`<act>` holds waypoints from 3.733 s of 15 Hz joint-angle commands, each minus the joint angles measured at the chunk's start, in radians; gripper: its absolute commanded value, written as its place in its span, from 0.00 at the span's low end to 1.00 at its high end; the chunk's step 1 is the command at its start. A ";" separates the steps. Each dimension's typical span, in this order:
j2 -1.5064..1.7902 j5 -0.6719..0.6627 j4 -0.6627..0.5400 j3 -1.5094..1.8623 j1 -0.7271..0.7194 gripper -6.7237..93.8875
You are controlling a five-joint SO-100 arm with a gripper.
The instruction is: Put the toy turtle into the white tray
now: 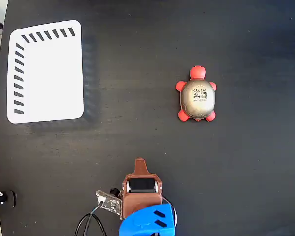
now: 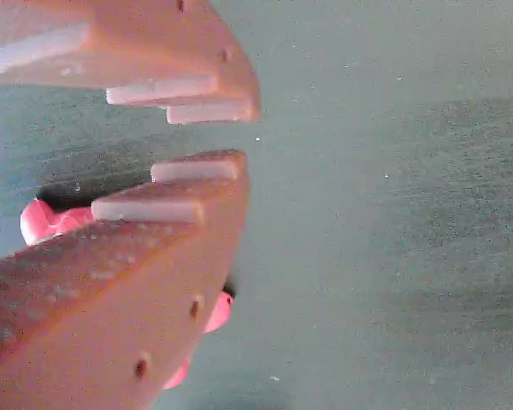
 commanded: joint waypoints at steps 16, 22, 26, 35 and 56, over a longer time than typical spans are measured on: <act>0.014 0.000 0.015 -0.012 -0.009 0.07; 0.014 0.000 0.015 -0.012 -0.009 0.07; 0.014 0.000 0.015 -0.012 -0.009 0.07; 0.014 0.000 0.015 -0.012 -0.009 0.07; -0.011 0.044 0.009 -0.014 -0.003 0.07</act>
